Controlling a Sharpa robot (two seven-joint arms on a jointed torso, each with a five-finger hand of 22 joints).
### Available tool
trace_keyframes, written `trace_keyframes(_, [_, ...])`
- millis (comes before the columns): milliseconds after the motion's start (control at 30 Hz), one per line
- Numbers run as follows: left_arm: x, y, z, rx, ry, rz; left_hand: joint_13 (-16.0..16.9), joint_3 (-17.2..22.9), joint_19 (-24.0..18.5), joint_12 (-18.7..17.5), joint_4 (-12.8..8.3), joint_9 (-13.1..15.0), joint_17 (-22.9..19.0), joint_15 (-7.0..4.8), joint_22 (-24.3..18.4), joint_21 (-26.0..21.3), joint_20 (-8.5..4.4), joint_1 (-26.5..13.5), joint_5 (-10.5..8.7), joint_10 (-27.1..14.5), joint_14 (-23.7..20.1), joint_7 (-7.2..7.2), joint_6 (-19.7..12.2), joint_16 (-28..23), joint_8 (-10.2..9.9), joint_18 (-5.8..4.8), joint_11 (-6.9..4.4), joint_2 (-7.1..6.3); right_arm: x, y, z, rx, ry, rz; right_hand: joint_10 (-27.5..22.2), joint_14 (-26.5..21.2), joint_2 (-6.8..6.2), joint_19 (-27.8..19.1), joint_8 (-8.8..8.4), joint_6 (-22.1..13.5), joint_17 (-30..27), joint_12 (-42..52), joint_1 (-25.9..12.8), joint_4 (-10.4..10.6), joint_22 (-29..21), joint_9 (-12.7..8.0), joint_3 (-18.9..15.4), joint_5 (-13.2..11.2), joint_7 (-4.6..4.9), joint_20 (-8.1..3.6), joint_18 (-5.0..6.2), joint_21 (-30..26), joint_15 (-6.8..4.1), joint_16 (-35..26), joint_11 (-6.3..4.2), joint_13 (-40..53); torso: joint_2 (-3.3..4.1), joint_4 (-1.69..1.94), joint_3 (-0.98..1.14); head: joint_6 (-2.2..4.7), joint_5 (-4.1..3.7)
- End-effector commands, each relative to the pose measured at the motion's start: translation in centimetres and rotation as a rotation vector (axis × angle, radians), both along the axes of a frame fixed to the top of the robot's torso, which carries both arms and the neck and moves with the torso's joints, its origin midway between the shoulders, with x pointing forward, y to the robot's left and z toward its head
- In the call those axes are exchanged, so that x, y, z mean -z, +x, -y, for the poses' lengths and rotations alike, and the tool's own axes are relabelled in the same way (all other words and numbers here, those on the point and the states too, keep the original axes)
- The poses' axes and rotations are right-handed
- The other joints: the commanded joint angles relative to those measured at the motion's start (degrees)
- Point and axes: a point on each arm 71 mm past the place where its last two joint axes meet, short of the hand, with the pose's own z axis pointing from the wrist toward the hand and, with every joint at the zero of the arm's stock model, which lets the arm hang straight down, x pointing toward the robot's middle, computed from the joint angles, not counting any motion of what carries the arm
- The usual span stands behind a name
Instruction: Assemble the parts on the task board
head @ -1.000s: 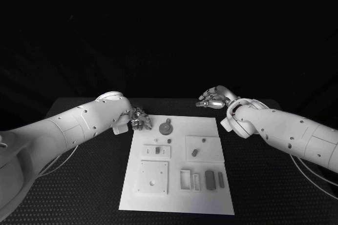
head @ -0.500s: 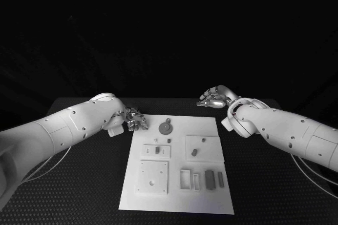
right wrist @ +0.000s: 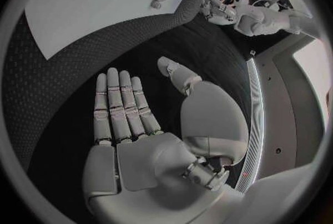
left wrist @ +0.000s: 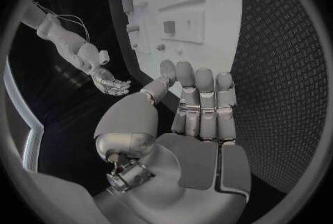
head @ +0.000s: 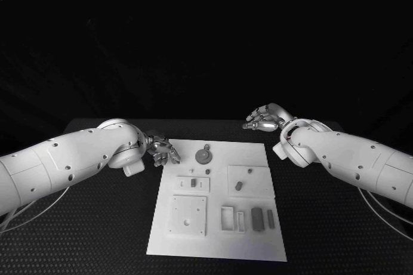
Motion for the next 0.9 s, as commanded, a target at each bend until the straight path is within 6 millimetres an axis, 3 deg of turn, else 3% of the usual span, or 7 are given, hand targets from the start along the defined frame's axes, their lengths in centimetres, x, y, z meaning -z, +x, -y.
trace_keyframes(33, [-0.4, -0.5, 0.2, -0.022, 0.003, 0.060, 0.2, 0.3, 0.7, 0.5, 0.0, 0.0, 0.1, -0.15, 0.8, 0.4, -4.58, -0.3, 1.60, 0.8, 0.8, -2.32, 3.3, 0.4, 0.4, -0.53, -0.34, -1.15, 0.0, -0.1, -0.2, -0.019, 0.002, -0.004, -0.3, -0.5, -0.24, -0.4, 0.19, -0.5, -0.1, -0.3, 0.3, 0.1, 0.1, -0.1, -0.2, 0.3, 0.47, -0.13, 0.28, -0.4, -0.10, -0.3, 0.33, -0.1, -0.28, 0.46, 0.07, -0.21, -0.18])
trace_keyframes(267, [0.1, -1.9, 0.8, 0.012, 0.040, 0.107, 1.5, 0.6, 3.1, 2.1, -0.2, -0.2, 0.9, -1.33, 1.2, 1.9, -5.60, -0.9, 5.57, 3.2, 3.4, -3.52, 6.2, 1.9, 1.3, -0.13, -1.55, -2.42, 0.0, -0.1, -0.2, -0.020, 0.002, -0.005, -0.3, -0.6, -0.25, -0.5, 0.19, -0.5, -0.1, -0.4, 0.3, 0.1, 0.1, -0.1, -0.2, 0.5, 0.47, -0.11, 0.26, -0.5, -0.06, -0.4, 0.38, -0.2, -0.35, 0.50, 0.06, -0.50, -0.18])
trace_keyframes(600, [1.7, -3.5, 1.6, 0.038, 0.108, 0.139, 5.6, 0.3, 5.8, 8.3, -1.4, 0.4, 3.2, -3.67, 1.4, 6.1, -7.30, -2.3, 10.52, 4.3, 5.8, -5.19, 9.5, 7.0, 2.9, 0.37, -3.21, -2.33, 0.0, -0.1, -0.2, -0.021, 0.003, -0.006, -0.4, -0.6, -0.25, -0.6, 0.20, -0.6, -0.1, -0.4, 0.3, 0.1, 0.2, -0.2, -0.2, 0.7, 0.47, -0.09, 0.25, -0.5, -0.03, -0.4, 0.41, -0.3, -0.35, 0.50, 0.13, -0.73, 0.14])
trace_keyframes(900, [2.6, -4.1, 2.4, 0.078, 0.154, 0.155, 6.6, 0.7, 6.0, 10.3, -1.6, 0.7, 3.6, -4.37, 1.3, 7.5, -7.80, -2.7, 11.79, 3.8, 5.8, -5.46, 9.8, 8.2, 3.6, 0.49, -3.54, -2.13, 0.0, -0.1, -0.2, -0.022, 0.003, -0.006, -0.4, -0.7, -0.26, -0.6, 0.22, -0.6, -0.2, -0.4, 0.3, 0.1, 0.3, -0.2, -0.2, 1.0, 0.48, -0.07, 0.25, -0.6, -0.01, -0.4, 0.42, -0.4, -0.26, 0.39, 0.12, -0.98, 0.13])
